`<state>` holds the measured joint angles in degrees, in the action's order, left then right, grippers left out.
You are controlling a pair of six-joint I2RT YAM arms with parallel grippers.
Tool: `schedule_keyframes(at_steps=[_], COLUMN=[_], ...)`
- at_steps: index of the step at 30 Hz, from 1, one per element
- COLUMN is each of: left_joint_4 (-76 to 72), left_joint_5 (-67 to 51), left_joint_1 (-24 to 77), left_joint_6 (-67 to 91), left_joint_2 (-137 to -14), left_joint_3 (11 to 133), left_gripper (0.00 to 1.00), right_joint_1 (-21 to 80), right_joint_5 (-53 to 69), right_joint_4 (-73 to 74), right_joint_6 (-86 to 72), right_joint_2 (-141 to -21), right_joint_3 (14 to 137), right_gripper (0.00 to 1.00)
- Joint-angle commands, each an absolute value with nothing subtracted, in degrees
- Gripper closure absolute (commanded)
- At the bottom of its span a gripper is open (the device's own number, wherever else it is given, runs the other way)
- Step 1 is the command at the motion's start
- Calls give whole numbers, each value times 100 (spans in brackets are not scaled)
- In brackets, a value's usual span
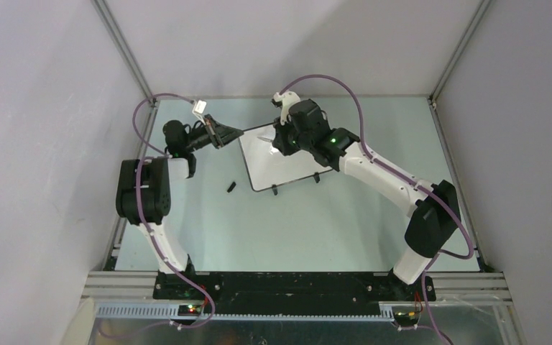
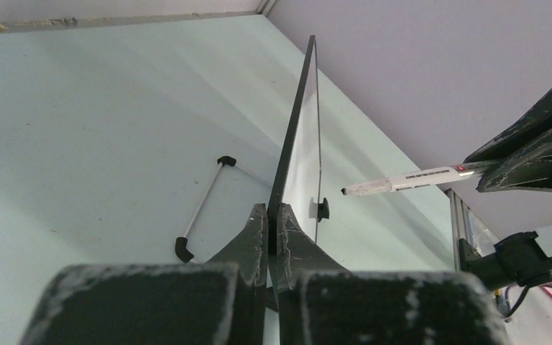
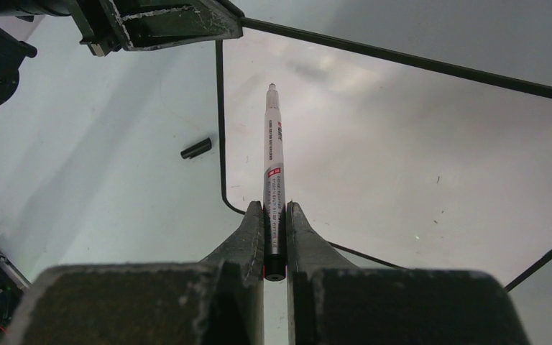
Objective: Write a sentence on the whiteboard
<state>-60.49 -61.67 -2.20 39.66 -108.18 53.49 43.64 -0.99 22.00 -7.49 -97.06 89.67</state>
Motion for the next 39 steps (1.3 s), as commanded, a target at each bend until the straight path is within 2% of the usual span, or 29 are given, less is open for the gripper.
schedule_keyframes(at_steps=[1, 19, 39], left_joint_4=[-5281, -6580, -6674], left_joint_5=[-6172, -6343, -6343], left_joint_1=[-148, -129, -127], left_joint_6=[3304, 4147, 4208], left_joint_2=[-10667, -10894, -10916], left_joint_3=[5449, 5369, 5361], left_gripper=[100, 100, 100], right_joint_1=[4346, 4743, 4852], right_joint_5=[13, -587, -762], right_joint_4=[1983, 2374, 2376], right_joint_6=[-793, -597, -485], right_joint_2=[-9493, -10141, -10404], right_joint_3=[9032, 9865, 9937], right_gripper=[100, 100, 100])
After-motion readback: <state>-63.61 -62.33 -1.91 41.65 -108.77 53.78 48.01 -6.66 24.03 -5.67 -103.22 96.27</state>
